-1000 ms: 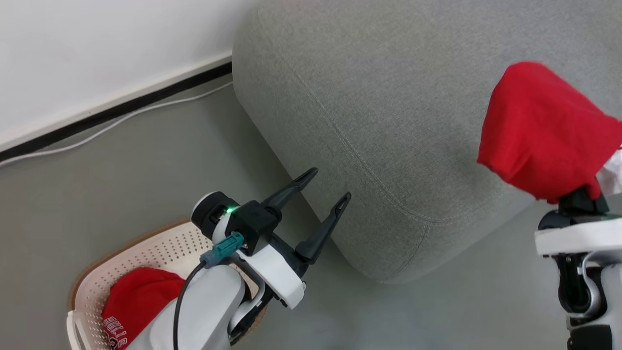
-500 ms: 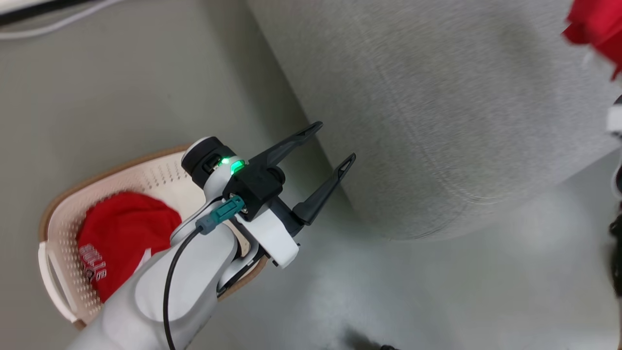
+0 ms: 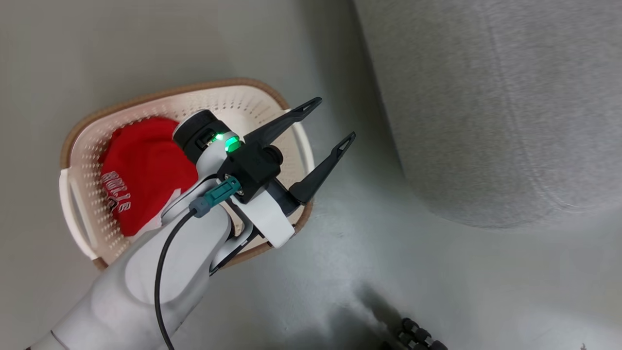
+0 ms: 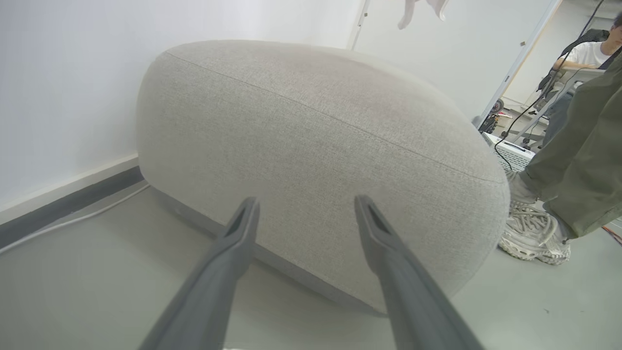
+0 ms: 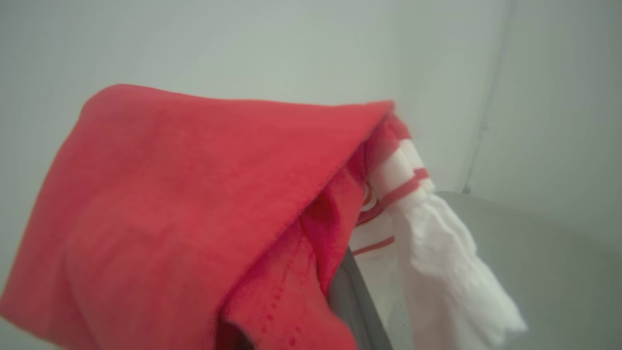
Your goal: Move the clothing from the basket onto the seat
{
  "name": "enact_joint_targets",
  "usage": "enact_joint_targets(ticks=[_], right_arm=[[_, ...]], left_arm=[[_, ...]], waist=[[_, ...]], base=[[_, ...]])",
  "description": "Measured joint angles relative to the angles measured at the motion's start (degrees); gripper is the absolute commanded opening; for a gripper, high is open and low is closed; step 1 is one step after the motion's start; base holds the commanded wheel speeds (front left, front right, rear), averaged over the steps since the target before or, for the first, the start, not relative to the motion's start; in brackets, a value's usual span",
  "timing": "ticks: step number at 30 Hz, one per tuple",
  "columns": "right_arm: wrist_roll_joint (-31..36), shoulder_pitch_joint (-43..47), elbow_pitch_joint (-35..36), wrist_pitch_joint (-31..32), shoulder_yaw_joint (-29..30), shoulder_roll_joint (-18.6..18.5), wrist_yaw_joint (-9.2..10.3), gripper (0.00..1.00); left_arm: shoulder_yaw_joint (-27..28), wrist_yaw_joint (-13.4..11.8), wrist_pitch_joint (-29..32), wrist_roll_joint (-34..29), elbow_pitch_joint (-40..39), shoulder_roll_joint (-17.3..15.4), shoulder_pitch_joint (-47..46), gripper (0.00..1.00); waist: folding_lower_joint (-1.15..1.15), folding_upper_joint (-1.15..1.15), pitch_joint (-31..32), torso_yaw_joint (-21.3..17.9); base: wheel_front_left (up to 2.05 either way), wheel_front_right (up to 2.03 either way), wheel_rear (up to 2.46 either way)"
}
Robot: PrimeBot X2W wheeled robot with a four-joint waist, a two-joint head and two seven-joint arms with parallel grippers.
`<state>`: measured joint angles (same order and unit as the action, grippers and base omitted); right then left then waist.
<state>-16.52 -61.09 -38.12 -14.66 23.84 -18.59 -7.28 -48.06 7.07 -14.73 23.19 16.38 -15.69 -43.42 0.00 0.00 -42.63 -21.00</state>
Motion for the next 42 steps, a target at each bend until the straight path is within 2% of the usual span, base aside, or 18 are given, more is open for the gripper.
enact_joint_targets(ticks=[10,17,21,30,31,32,33,36,42], right_arm=[[10.69,-10.93,-9.70,-0.01,9.22,-7.00,-0.12,0.00],[12.65,-14.96,-17.34,0.05,14.80,-9.96,-0.13,0.00],[13.60,-15.30,-22.10,1.55,16.41,-10.27,-0.13,0.00],[12.49,-16.04,-29.11,3.63,13.41,-7.02,-0.13,0.00],[12.24,-15.84,-29.66,3.61,12.96,-6.71,-0.13,0.23],[11.96,-15.60,-30.18,3.60,12.65,-6.47,-0.13,0.66],[11.91,-15.28,-30.65,3.54,12.22,-6.39,-0.13,1.00],[11.52,-13.08,-31.27,2.87,10.14,-6.09,-0.13,1.00],[8.99,-7.47,-30.64,1.07,3.88,-3.24,-0.13,1.00]], left_arm=[[0.86,0.00,0.00,-0.48,-0.73,-0.60,-0.44,1.00],[1.54,0.00,0.00,-0.49,-1.02,-0.48,-0.42,1.00],[1.66,0.00,0.00,-0.48,-1.04,-0.51,-0.39,1.00],[1.94,0.00,0.00,-0.47,-0.87,-0.93,-0.20,1.00],[1.99,0.00,0.00,-0.45,-0.86,-0.89,-0.20,1.00],[2.02,0.00,0.00,-0.41,-0.80,-0.83,-0.16,1.00],[2.10,0.00,0.00,-0.40,-0.79,-0.74,-0.06,1.00],[2.29,0.00,0.00,-0.26,-0.79,-0.07,0.54,1.00],[2.74,0.00,0.00,0.14,-0.75,0.93,2.10,1.00]], waist=[[0.00,0.00,-4.94,4.56],[0.00,0.00,-6.85,5.83],[0.00,0.00,-7.48,6.24],[0.00,0.00,-7.24,6.65],[0.00,0.00,-7.08,6.74],[0.00,0.00,-6.83,6.85],[0.00,0.00,-6.58,6.97],[0.00,0.00,-5.61,7.41],[0.00,0.00,-2.61,8.27]], base=[[0.00,0.00,0.00],[0.00,0.00,0.00],[0.00,0.00,0.00],[0.00,0.00,0.00],[0.00,0.00,0.00],[0.00,0.00,0.00],[0.00,0.00,0.00],[0.00,0.00,0.00],[0.00,0.00,0.00]])
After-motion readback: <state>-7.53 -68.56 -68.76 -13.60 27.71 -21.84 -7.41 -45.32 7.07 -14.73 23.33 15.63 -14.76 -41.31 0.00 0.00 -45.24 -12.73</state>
